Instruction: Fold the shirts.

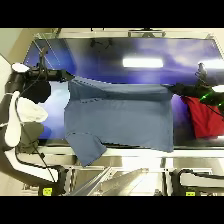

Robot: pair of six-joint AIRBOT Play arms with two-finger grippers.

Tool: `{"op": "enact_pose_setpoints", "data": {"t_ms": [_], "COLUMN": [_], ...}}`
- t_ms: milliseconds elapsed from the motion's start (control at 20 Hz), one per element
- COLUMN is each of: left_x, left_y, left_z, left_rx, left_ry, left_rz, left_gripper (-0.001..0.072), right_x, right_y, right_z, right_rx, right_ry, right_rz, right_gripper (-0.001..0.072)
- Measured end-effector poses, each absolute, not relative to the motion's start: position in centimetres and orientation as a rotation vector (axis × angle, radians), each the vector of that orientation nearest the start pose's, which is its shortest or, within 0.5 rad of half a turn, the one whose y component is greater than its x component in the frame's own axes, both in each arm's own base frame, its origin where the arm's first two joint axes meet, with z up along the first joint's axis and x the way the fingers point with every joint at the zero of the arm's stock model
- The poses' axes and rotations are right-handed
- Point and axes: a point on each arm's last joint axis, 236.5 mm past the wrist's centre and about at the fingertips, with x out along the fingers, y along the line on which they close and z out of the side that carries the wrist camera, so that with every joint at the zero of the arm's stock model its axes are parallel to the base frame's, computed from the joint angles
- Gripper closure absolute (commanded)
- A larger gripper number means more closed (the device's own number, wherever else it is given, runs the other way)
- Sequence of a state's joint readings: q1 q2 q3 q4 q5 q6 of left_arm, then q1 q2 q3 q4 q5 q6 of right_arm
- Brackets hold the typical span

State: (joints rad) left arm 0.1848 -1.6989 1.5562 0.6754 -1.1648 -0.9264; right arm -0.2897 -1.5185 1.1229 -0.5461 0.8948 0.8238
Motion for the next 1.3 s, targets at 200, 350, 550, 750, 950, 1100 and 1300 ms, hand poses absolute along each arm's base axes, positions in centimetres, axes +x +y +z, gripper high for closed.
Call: {"op": "enact_pose_setpoints", "data": {"t_ms": [200,350,550,750,950,1100,1300], "left_x": [53.2,51.7,47.8,44.1,41.9,41.6,41.4], "left_y": [-6.6,-6.1,-5.4,-4.5,-4.6,-5.1,-4.9], "left_z": [4.4,4.5,3.0,-0.5,-4.0,-5.8,-7.4], "left_rx": [-0.353,-0.335,-0.339,-0.355,-0.377,-0.377,-0.373], "left_ry": [0.983,1.073,1.226,1.354,1.422,1.427,1.434], "left_rz": [-0.601,-0.579,-0.521,-0.444,-0.394,-0.366,-0.302], "left_gripper": [0.0686,0.0686,0.0686,0.0686,0.0687,0.0688,0.0693], "right_x": [50.6,49.6,46.8,44.9,43.8,43.3,42.7], "right_y": [2.4,3.1,2.7,1.7,0.1,-0.2,0.5], "right_z": [1.3,2.0,0.3,-1.7,-4.1,-5.2,-6.7], "right_rx": [0.544,0.525,0.478,0.440,0.423,0.423,0.425], "right_ry": [0.867,0.940,1.102,1.215,1.287,1.317,1.372], "right_rz": [0.438,0.492,0.488,0.432,0.326,0.283,0.252], "right_gripper": [0.0697,0.0698,0.0698,0.0698,0.0697,0.0697,0.0697]}}
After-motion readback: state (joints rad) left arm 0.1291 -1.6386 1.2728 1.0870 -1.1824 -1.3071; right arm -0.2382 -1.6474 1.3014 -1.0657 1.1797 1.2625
